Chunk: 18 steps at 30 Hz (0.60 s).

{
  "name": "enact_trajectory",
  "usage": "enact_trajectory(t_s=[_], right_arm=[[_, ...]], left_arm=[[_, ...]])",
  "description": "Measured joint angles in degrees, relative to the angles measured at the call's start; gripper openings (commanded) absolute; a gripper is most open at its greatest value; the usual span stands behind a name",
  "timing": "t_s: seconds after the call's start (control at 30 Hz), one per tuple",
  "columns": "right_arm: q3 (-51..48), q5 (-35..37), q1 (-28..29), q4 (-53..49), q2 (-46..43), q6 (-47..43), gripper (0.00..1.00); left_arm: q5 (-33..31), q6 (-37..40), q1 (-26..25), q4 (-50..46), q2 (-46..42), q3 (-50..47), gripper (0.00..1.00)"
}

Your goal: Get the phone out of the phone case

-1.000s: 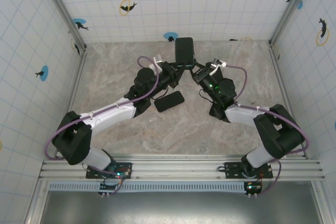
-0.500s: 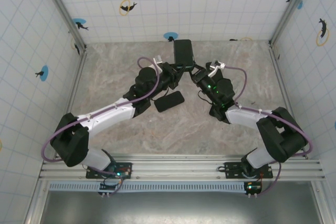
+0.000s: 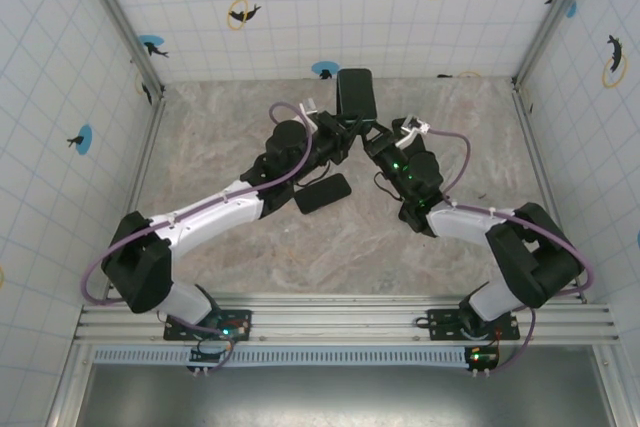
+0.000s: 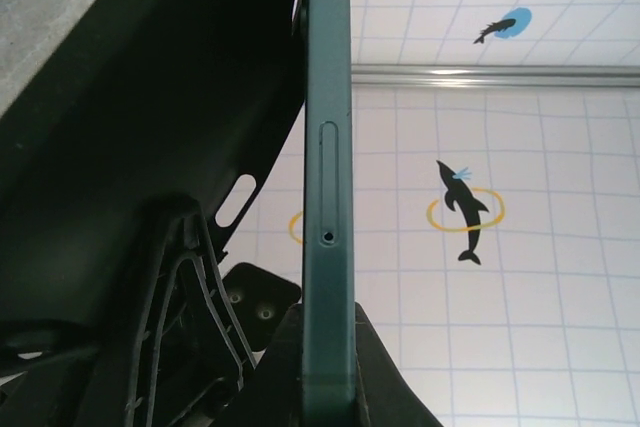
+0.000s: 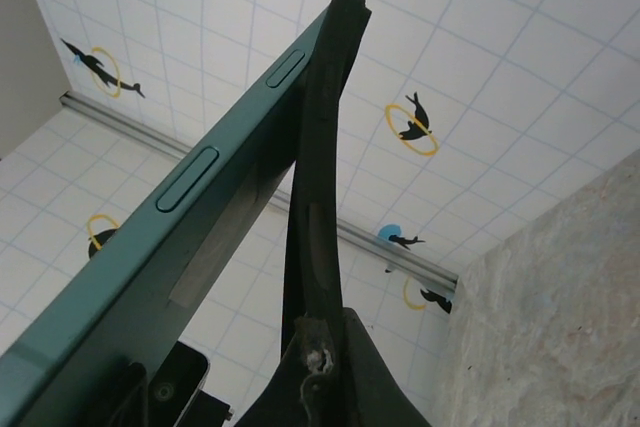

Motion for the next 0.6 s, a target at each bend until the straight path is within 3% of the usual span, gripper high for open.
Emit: enact_trajectory(t_s=[0.23,0.4,0.6], right_arm=[[-0.17,1.22,-0.28,-1.92,0.07,-0.15,0.00],[-2.38,0.72,-2.56,-6.93,-0.79,-1.18,0.00],[-3.69,-0.81,-4.98,-8.76,-1.92,-1.44,0.00]], left_arm=[[0.46,0.02,0.04,-1.16,-0.33,0.13,0.00],[3.61,0.02,0.68,-3.61,-5.95,-2.58,0.00],[8.33,0.57,5.11,-4.61,-9.68,-3.28,0.00]])
